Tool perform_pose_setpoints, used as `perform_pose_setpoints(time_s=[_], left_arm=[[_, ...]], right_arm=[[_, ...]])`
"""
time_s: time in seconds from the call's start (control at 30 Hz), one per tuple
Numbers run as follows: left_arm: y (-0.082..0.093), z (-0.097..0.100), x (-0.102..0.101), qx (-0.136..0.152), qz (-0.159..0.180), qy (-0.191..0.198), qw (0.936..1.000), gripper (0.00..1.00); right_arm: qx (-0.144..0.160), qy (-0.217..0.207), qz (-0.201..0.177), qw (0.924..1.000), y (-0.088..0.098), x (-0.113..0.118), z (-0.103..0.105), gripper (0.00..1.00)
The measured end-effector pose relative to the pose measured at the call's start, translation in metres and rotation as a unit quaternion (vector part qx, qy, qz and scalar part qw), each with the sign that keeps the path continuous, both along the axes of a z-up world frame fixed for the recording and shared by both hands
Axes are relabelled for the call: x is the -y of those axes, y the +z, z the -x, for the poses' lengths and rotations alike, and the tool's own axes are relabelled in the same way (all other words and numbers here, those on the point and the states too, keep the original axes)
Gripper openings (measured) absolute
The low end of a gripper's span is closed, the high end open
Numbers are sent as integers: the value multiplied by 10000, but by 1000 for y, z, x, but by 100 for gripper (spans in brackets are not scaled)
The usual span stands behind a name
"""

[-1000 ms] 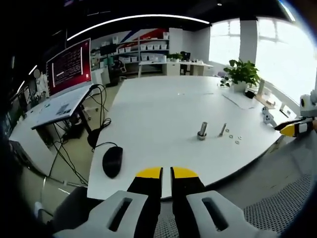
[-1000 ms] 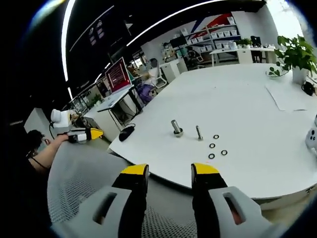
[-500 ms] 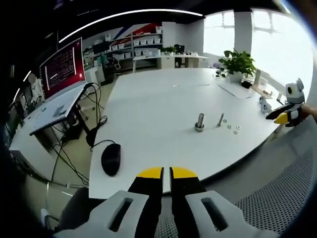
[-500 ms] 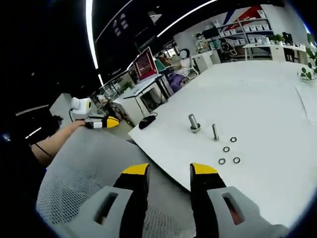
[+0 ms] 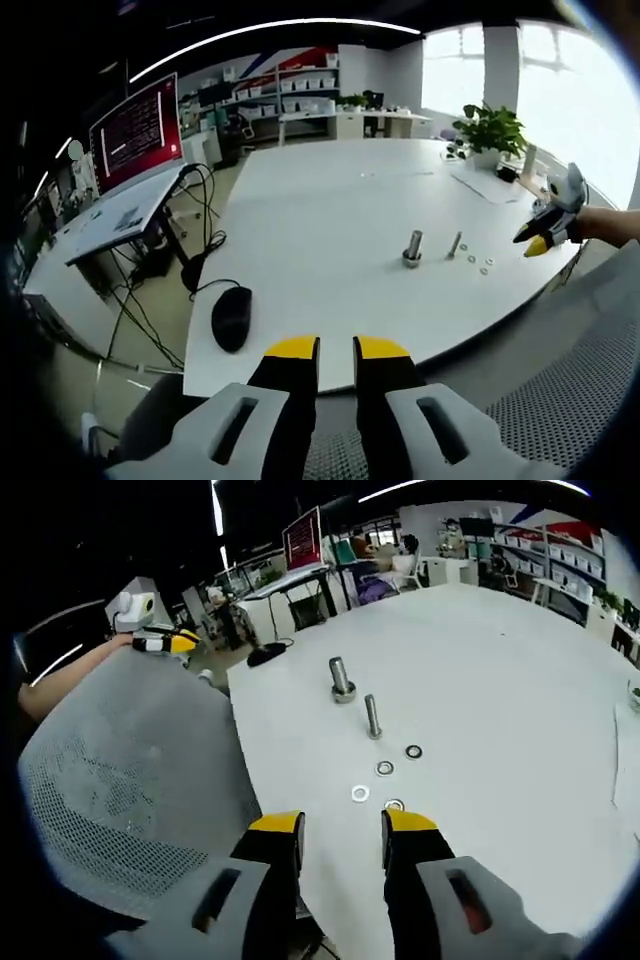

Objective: Place the washer onto the threaded stud by aligning its center hole with the stud, sliding it down to the base, and recovering from edge contact or off-axis alignment until the washer reaches the visible bottom stop.

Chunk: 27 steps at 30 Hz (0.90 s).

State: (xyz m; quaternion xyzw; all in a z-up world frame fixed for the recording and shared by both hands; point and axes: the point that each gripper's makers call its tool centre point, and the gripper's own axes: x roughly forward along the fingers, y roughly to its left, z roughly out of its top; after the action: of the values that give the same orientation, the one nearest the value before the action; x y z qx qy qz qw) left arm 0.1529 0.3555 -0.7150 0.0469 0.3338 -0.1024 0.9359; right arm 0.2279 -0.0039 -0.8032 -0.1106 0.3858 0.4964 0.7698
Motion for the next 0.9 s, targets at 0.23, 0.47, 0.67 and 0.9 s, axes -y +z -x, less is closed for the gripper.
perform_pose_setpoints(time_s=[0.23, 0.47, 0.67, 0.9], left_arm=[[2, -2, -2, 92, 45, 69, 9999, 9], [4, -2, 0, 159, 110, 65, 9998, 8], [8, -4, 1, 302, 255, 141, 9991, 9], [8, -5, -1, 304, 262, 150, 9991, 8]], right_arm=[[65, 506, 541, 9972, -14, -17, -10, 31], [33, 899, 961, 9913, -22, -24, -12, 29], [27, 1180, 1364, 9836, -40, -25, -15, 29], [27, 1511, 1712, 9736, -56, -29, -10, 24]])
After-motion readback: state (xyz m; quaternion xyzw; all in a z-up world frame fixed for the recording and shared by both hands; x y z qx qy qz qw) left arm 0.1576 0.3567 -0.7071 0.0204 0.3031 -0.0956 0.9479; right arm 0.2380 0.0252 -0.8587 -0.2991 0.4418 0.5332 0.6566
